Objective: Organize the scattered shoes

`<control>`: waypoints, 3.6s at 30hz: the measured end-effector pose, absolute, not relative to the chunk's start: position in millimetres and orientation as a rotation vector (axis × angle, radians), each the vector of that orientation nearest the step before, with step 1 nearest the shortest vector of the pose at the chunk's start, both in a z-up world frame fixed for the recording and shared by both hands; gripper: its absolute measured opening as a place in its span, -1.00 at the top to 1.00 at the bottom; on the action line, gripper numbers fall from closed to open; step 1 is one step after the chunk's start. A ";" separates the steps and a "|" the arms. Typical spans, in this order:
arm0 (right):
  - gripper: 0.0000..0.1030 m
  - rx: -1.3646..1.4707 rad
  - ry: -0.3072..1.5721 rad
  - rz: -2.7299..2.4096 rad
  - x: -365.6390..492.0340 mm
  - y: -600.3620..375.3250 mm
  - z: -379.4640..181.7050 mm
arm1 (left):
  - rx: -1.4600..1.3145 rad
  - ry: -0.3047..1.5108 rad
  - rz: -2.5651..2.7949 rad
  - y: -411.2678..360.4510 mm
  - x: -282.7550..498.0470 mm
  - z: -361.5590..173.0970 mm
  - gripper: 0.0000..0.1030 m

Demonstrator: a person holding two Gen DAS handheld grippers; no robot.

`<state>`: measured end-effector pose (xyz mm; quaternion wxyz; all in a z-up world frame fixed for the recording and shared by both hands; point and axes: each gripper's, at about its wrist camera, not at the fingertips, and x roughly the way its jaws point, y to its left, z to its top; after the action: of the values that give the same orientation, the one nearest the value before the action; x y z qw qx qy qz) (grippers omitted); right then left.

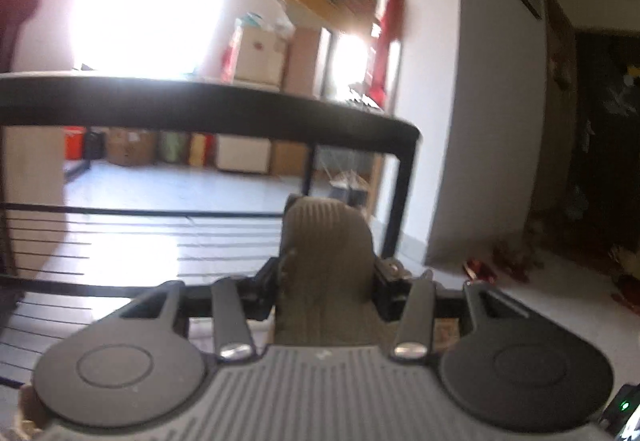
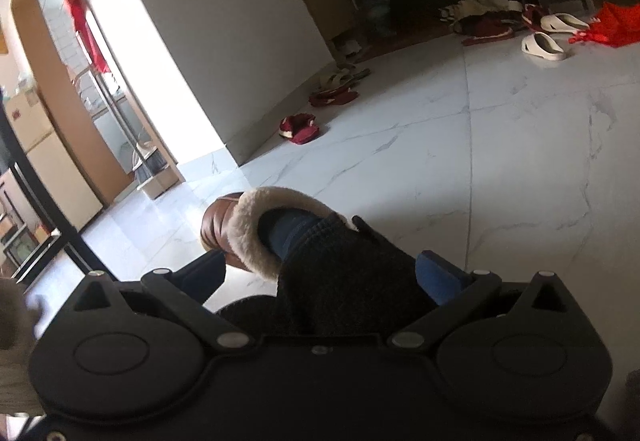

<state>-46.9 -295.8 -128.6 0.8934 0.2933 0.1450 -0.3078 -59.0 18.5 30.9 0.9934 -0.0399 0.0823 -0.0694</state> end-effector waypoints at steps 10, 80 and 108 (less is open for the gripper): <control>-1.00 0.401 0.372 -0.541 -30.2 -253.6 -129.4 | -0.003 0.277 0.114 65.5 -83.2 -44.3 0.11; -1.00 1.300 1.418 0.070 -21.2 -55.6 -159.4 | -0.179 0.634 0.289 232.7 -164.1 -90.0 -0.99; -1.00 1.091 1.448 -0.155 -12.6 -28.1 -134.7 | -0.373 0.637 0.378 275.1 -174.0 -90.1 -0.99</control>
<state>-12.6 -28.1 -134.7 0.6141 0.4732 0.6280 -0.0671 -174.0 275.1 -90.1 0.9153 -0.1813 0.3094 0.1837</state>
